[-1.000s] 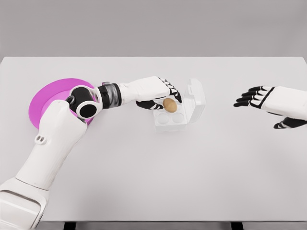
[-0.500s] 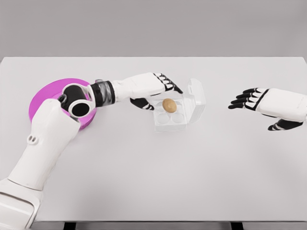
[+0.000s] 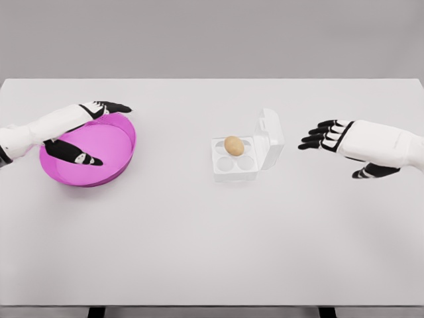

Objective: Pack egg into the box and close the box lid

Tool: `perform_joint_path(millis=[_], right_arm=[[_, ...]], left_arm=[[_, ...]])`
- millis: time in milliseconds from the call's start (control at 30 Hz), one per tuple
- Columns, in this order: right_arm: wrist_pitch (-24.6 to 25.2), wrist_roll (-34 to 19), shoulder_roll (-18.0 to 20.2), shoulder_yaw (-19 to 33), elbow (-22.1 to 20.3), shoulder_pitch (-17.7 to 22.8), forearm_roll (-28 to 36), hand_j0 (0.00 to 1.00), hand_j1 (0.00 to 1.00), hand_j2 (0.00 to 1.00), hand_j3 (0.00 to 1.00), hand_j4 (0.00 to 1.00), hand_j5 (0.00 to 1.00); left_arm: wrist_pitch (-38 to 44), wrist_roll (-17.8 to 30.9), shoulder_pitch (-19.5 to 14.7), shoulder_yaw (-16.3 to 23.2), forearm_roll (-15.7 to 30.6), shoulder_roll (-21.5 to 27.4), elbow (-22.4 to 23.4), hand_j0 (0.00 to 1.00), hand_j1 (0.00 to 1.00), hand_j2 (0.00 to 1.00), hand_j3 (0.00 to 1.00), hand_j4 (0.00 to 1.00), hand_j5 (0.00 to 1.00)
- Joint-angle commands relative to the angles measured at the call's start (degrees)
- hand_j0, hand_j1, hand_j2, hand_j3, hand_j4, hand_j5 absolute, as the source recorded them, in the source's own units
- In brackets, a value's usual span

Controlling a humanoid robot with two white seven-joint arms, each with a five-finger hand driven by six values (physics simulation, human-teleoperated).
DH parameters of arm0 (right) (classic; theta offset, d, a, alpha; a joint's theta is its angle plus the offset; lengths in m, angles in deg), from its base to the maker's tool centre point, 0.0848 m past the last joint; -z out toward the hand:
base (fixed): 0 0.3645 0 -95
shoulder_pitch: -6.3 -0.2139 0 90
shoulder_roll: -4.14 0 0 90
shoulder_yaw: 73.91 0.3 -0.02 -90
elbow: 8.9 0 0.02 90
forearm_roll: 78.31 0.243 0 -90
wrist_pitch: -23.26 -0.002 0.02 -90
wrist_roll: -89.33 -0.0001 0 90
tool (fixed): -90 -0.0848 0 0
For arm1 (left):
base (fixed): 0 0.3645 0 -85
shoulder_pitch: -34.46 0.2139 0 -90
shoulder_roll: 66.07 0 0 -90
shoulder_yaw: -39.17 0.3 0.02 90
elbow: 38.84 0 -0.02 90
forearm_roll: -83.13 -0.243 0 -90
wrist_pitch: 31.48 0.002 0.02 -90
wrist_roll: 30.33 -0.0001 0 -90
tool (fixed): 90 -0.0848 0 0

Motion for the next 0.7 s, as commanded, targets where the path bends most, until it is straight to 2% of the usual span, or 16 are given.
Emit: perform_joint_path(millis=[0,100,267,433,567,667], right_arm=[[0.15,0.02,-0.37,-0.07,-0.16,0.00,0.12,1.00,1.00,1.00,1.00,1.00,1.00],[0.15,0.02,-0.90,-0.68,-0.16,-0.70,0.12,1.00,1.00,1.00,1.00,1.00,1.00],[0.15,0.02,-0.99,-4.90,-0.16,-3.69,0.12,1.00,1.00,1.00,1.00,1.00,1.00],[0.15,0.02,-0.99,-6.39,-0.16,-4.66,0.12,1.00,1.00,1.00,1.00,1.00,1.00],[0.15,0.02,-1.17,-10.00,-0.25,-7.56,0.12,1.00,1.00,1.00,1.00,1.00,1.00],[0.15,0.02,-3.71,-10.70,-0.25,-8.26,0.11,1.00,1.00,1.00,1.00,1.00,1.00]], left_arm=[[0.20,-0.04,0.00,-3.18,4.82,3.13,0.01,1.00,1.00,1.00,1.00,1.00,1.00],[0.20,-0.04,1.67,-3.27,5.96,4.71,0.01,1.00,1.00,1.00,1.00,1.00,1.00],[0.20,-0.04,1.76,-3.27,5.70,4.71,0.36,1.00,1.00,1.00,1.00,1.00,1.00],[0.20,-0.04,1.76,-3.27,5.52,4.71,0.54,1.00,1.00,1.00,1.00,1.00,1.00],[0.20,-0.04,1.76,-3.36,5.52,4.71,1.33,1.00,1.00,1.00,1.00,1.00,1.00],[0.20,-0.04,1.76,-3.71,5.52,4.71,1.33,1.00,1.00,1.00,1.00,1.00,1.00]])
